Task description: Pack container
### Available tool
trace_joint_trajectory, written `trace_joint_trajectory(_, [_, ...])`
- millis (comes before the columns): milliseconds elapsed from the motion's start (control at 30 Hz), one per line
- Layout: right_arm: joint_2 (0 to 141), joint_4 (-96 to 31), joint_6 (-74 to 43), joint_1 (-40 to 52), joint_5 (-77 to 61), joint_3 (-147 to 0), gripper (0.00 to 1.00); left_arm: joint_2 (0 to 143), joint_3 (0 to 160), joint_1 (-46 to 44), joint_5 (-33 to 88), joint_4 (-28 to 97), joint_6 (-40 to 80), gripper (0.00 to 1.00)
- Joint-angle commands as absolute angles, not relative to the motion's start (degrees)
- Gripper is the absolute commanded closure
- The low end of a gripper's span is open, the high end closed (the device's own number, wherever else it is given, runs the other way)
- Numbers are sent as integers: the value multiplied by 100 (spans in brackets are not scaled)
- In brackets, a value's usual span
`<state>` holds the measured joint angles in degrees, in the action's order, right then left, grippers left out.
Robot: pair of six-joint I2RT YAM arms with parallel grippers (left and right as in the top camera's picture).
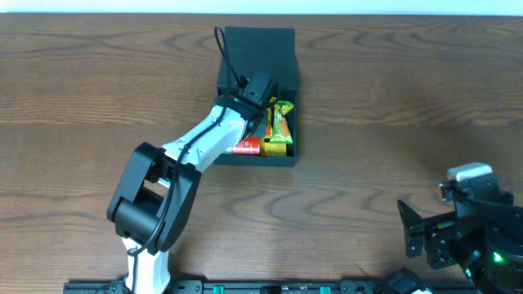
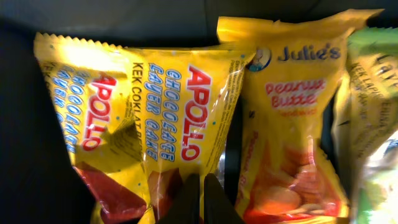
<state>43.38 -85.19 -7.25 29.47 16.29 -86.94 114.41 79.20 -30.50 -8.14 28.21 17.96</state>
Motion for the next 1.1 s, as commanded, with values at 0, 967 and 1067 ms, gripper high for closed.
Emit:
trace_joint_trajectory(0, [4335, -8359, -829, 2921, 1627, -8724, 1, 10803, 8479, -3050, -921, 2899, 1750, 94])
trace_joint_trajectory(967, [10530, -834, -2674, -158, -4866, -7131, 99, 11535, 8836, 148, 3566, 2357, 1964, 94])
trace_joint_trajectory(1067, [11325, -78, -3293, -123, -5339, -7284, 98, 12108, 8842, 148, 4021, 1844, 2449, 94])
